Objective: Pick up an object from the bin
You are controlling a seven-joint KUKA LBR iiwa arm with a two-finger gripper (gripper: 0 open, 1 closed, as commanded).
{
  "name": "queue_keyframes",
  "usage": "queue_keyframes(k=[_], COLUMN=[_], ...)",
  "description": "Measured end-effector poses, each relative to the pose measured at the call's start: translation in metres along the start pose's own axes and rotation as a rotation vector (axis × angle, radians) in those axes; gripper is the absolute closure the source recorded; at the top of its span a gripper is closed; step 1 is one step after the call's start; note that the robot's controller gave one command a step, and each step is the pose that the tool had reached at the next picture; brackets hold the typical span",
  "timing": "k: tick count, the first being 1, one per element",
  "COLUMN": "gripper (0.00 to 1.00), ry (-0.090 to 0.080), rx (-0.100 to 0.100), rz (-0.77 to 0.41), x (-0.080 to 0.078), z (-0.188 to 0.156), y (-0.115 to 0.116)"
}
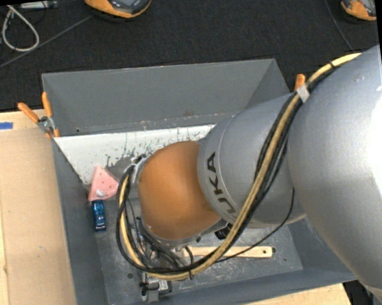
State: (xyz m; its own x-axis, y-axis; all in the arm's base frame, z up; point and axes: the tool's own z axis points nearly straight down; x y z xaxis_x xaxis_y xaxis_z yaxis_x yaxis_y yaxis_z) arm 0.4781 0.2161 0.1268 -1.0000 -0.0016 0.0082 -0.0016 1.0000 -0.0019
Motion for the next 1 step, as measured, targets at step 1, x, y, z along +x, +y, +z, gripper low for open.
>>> queue_keyframes(k=[1], gripper=[0.00], ry=[-0.006], rx=[-0.002], rz=[0.005], x=[-0.0023], z=[-0.0027], y=[-0.0010])
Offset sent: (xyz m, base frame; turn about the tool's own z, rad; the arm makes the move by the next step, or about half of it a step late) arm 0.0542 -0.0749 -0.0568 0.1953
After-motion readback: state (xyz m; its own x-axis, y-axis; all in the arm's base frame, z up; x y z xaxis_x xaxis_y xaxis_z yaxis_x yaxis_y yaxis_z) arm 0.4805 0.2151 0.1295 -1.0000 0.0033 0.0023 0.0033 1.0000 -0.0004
